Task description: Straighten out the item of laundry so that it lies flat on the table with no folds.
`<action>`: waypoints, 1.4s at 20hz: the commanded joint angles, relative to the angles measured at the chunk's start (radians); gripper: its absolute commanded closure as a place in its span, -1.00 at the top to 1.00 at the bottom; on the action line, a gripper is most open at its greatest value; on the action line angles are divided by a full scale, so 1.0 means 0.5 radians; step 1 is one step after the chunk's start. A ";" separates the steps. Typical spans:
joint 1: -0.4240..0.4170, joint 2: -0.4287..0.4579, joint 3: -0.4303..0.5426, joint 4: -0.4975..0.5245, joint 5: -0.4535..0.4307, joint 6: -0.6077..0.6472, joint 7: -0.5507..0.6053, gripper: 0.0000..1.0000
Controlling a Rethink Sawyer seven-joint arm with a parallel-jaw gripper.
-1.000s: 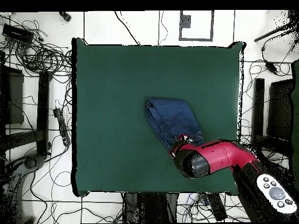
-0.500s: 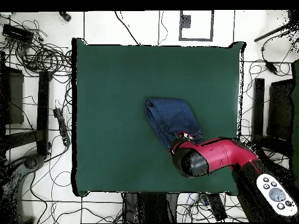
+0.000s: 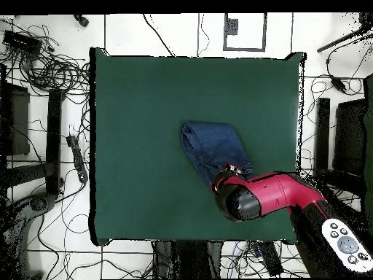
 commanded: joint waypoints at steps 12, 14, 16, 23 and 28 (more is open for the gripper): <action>0.144 0.009 0.097 0.018 0.155 0.130 0.068 -1.00; 0.142 0.012 0.095 0.020 0.149 0.120 0.066 -1.00; 0.140 0.010 0.085 0.029 0.141 0.102 0.082 -1.00; 0.160 -0.006 0.056 0.038 0.093 0.042 0.117 1.00; 0.162 -0.004 0.073 0.035 0.108 0.059 0.090 1.00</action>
